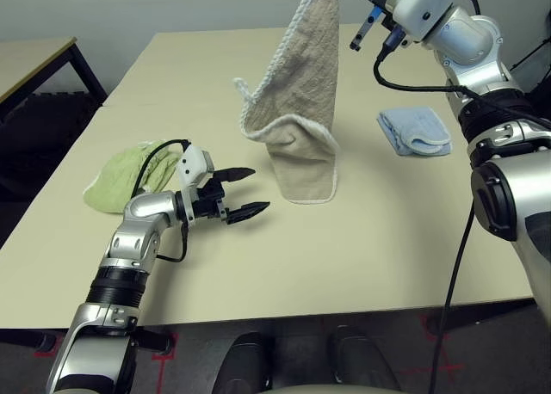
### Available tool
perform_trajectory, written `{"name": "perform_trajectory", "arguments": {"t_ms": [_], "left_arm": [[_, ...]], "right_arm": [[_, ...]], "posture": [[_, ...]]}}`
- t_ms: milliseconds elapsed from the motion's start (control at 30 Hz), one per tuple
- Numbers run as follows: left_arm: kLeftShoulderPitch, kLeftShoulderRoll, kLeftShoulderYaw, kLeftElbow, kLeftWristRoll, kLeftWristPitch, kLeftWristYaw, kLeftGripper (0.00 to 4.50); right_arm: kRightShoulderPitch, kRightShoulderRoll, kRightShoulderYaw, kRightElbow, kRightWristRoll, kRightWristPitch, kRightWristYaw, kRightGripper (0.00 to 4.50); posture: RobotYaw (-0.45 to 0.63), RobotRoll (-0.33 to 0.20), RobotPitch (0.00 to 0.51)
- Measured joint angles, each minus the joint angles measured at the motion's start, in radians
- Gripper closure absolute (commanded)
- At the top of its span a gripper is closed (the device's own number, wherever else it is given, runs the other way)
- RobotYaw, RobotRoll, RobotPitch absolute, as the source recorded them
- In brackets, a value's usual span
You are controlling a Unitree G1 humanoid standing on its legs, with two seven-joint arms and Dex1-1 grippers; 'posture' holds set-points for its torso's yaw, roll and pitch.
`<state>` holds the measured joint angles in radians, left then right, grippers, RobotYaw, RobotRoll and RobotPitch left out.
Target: Fold the towel and set it aside.
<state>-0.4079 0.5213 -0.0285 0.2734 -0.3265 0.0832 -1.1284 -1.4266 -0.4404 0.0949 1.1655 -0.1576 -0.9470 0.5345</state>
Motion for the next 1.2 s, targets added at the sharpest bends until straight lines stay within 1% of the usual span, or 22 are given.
{"name": "perform_trajectory", "arguments": {"t_ms": [67, 233, 367, 467, 533, 633, 700, 867, 1000, 1200], "left_arm": [[-0.003, -0.010, 0.000, 0.000, -0.003, 0.018, 0.008, 0.00], [-0.001, -0.027, -0.001, -0.037, -0.024, 0.122, 0.024, 0.00], [0.032, 0.012, -0.018, -0.083, -0.024, 0.201, 0.013, 0.00], [0.075, 0.052, -0.039, -0.139, -0.026, 0.287, 0.006, 0.00], [0.105, 0.061, -0.042, -0.193, -0.041, 0.358, 0.007, 0.00], [0.119, 0.060, -0.043, -0.254, -0.059, 0.411, 0.022, 0.00], [0.120, 0.049, -0.042, -0.268, -0.065, 0.429, 0.041, 0.00], [0.113, -0.019, -0.044, -0.287, -0.105, 0.518, 0.099, 0.00], [0.096, -0.031, -0.058, -0.308, -0.128, 0.599, 0.114, 0.00], [0.076, -0.043, -0.060, -0.301, -0.145, 0.675, 0.155, 0.00]], "right_arm": [[0.004, 0.001, 0.000, 0.000, 0.000, 0.021, 0.007, 4.42], [0.013, 0.017, 0.002, -0.001, -0.006, 0.088, 0.016, 4.42], [0.016, 0.019, 0.002, -0.002, -0.012, 0.127, 0.011, 4.42], [0.016, 0.023, 0.002, -0.007, -0.013, 0.136, 0.011, 4.42], [0.017, 0.025, 0.002, -0.009, -0.013, 0.139, 0.011, 4.42], [0.020, 0.032, 0.002, -0.019, -0.012, 0.139, 0.012, 4.42], [0.020, 0.034, 0.002, -0.023, -0.012, 0.140, 0.013, 4.42], [0.020, 0.035, 0.002, -0.023, -0.013, 0.146, 0.013, 4.42], [0.020, 0.035, 0.002, -0.023, -0.013, 0.150, 0.013, 4.42], [0.020, 0.033, 0.002, -0.024, -0.012, 0.150, 0.015, 4.42]], "posture": [[0.00, 0.000, 0.058], [0.01, 0.000, 0.062], [0.01, 0.000, 0.066], [0.01, 0.000, 0.068], [0.01, 0.000, 0.068], [0.02, 0.000, 0.073], [0.02, 0.000, 0.073], [0.02, 0.000, 0.073], [0.02, 0.000, 0.074], [0.01, 0.000, 0.079]]}}
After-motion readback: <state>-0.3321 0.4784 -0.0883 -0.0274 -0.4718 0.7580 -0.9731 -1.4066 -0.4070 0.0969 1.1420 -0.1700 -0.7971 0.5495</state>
